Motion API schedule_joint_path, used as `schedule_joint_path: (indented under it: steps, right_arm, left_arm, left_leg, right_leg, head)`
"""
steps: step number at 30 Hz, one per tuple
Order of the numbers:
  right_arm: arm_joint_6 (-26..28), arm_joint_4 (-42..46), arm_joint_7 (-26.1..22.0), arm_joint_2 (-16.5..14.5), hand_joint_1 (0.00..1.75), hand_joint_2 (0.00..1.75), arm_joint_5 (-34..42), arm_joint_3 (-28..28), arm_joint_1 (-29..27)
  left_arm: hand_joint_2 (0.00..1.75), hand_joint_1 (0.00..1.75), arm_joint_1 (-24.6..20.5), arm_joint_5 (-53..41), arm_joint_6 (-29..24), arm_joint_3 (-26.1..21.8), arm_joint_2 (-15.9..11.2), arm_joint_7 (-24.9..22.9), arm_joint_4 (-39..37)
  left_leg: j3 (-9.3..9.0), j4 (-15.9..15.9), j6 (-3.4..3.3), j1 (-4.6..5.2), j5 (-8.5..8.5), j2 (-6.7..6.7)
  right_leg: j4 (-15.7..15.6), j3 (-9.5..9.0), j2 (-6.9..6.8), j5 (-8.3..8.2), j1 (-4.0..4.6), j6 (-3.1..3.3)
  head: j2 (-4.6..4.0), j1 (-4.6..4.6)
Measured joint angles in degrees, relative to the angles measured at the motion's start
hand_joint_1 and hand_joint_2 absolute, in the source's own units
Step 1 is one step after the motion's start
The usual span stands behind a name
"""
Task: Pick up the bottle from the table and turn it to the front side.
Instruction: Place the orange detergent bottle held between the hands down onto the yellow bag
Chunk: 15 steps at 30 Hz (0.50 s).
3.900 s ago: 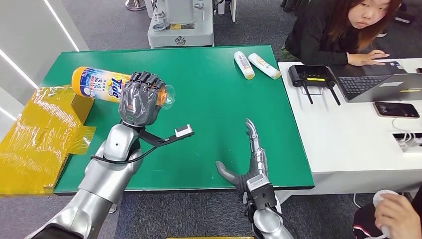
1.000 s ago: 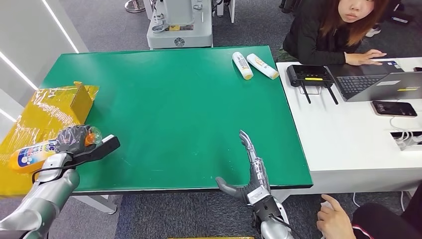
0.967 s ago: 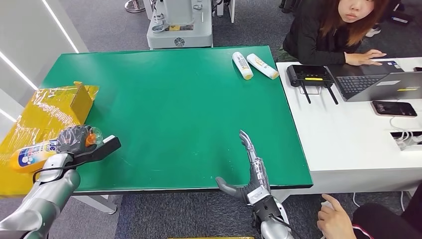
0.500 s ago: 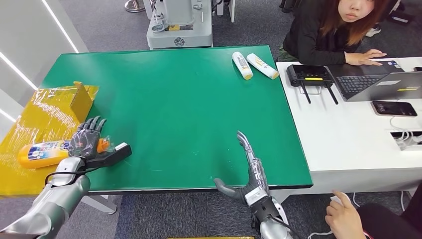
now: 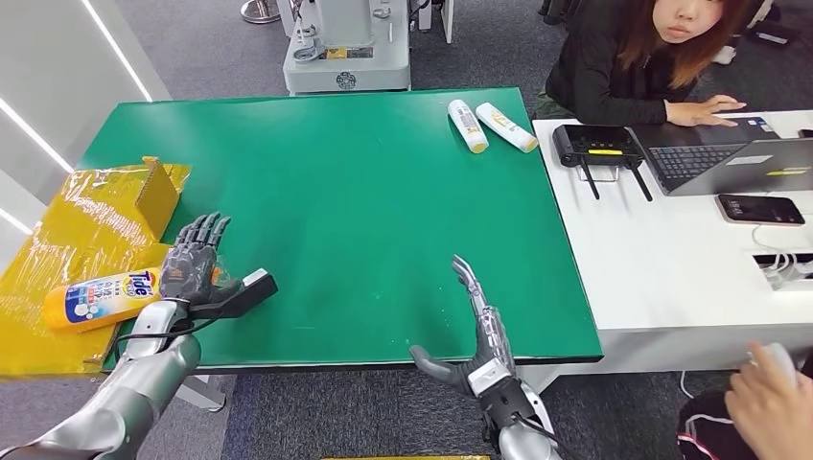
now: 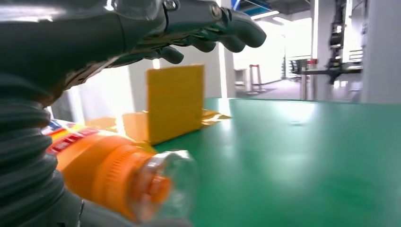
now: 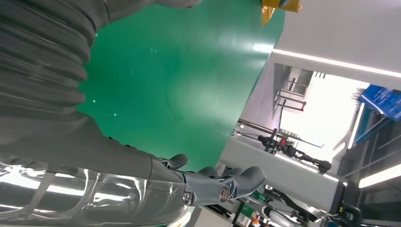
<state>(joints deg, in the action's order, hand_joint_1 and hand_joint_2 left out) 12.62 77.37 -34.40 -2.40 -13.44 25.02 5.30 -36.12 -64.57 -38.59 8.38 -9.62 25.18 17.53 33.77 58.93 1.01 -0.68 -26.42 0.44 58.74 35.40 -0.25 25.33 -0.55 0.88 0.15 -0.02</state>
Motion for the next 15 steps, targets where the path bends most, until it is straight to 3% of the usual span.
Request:
schedule_joint_path:
  steps: [4, 8, 15]
  right_arm:
    - [0.1, 0.0, 0.2, 0.0, 0.00, 1.75, 0.0, 0.0, -0.1]
    - [0.2, 0.0, 0.6, 0.0, 0.00, 1.75, -0.2, 0.0, -0.5]
    - [0.0, 0.0, 0.8, 0.0, 0.00, 1.75, -1.0, 0.0, -0.9]
  left_arm:
    - [1.75, 0.00, 0.1, 7.6, 0.8, -2.9, 3.1, 7.0, 2.0]
    - [1.75, 0.00, 1.2, 16.5, 4.9, -5.5, 6.1, 11.8, 6.1]
    - [1.75, 0.00, 4.9, 24.5, 8.7, -6.3, 9.9, 13.3, 16.4]
  left_leg:
    - [0.01, 0.0, -0.01, 0.00, -0.01, 0.03]
    - [0.01, 0.0, -0.01, 0.01, -0.01, 0.00]
    - [0.03, 0.0, -0.03, 0.01, -0.02, 0.06]
  right_leg:
    - [0.0, 0.00, 0.02, 0.00, -0.01, 0.00]
    - [0.0, 0.01, -0.01, 0.00, -0.01, 0.00]
    - [0.0, 0.01, 0.04, 0.00, -0.01, 0.00]
  head:
    - [0.00, -0.01]
    - [0.00, 0.01]
    - [0.00, -0.01]
